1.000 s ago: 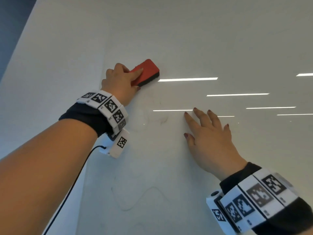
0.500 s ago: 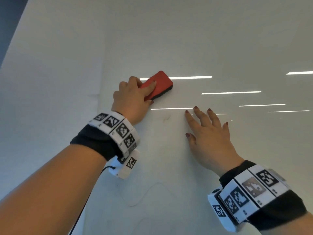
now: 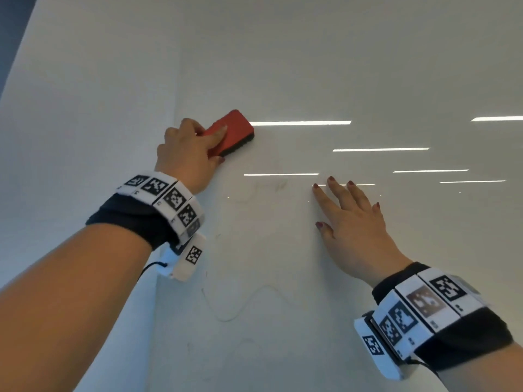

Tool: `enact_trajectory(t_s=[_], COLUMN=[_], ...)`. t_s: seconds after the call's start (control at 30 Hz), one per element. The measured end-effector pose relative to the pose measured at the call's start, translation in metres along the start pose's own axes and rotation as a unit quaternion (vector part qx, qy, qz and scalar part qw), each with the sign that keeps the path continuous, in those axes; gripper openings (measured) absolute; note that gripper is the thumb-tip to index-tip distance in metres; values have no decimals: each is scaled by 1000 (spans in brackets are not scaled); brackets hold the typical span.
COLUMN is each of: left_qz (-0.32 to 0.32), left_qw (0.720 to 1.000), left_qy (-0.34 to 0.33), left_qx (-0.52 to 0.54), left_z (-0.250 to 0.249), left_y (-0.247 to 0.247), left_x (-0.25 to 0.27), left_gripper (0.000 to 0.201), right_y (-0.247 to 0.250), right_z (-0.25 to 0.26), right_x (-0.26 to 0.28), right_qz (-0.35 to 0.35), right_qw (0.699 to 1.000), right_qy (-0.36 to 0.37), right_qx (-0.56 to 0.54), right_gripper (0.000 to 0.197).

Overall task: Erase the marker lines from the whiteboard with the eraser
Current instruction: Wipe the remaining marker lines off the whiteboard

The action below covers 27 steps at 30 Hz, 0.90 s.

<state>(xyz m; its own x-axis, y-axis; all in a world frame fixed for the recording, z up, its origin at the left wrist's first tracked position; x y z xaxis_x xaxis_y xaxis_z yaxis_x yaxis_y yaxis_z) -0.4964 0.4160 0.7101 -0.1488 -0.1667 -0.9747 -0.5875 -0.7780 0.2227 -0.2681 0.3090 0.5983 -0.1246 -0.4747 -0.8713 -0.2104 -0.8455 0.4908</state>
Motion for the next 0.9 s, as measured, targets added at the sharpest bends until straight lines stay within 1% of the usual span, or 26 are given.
enact_trajectory(t_s=[0.1, 0.3, 0.4, 0.53, 0.63, 0.7, 0.8, 0.9], left_qz=[-4, -2, -5, -11, -14, -19, -19, -19], left_qw=[1000, 998, 996, 994, 996, 998, 1000, 1000], left_qy=[4, -67, -94, -108, -93, -64, -12, 10], left_qx=[16, 1, -2, 5, 1, -6, -11, -9], left_z=[-19, -58, -65, -62, -47, -36, -23, -29], left_y=[-6, -24, -32, -35, -34, -30, -22, -19], left_x=[0, 37, 68, 96, 106, 105, 86, 60], left_gripper=[55, 55, 55, 55, 56, 56, 55, 55], right_y=[-2, 0, 0, -1, -2, -2, -1, 0], right_z=[0, 0, -1, -4, -5, -4, -4, -3], right_x=[2, 3, 4, 5, 5, 4, 4, 4], right_qz=[1, 0, -1, 0, 1, 4, 12, 19], right_qw=[1000, 1000, 1000, 1000, 1000, 1000, 1000, 1000], right_qy=[1, -1, 5, 11, 12, 10, 9, 11], right_qx=[1, 2, 0, 3, 0, -6, -7, -9], right_gripper=[62, 62, 61, 62, 62, 62, 62, 61])
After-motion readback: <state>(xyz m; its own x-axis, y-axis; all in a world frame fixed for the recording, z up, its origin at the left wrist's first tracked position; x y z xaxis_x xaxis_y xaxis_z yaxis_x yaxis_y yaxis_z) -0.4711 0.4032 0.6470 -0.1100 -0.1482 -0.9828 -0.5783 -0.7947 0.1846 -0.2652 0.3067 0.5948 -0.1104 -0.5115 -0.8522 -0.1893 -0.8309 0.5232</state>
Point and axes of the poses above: each hand's wrist, its own x-axis away from the middle knuckle, its own y-axis out of the back of the hand, z = x × y, the point moved 5 cm from there along -x, towards the middle knuckle
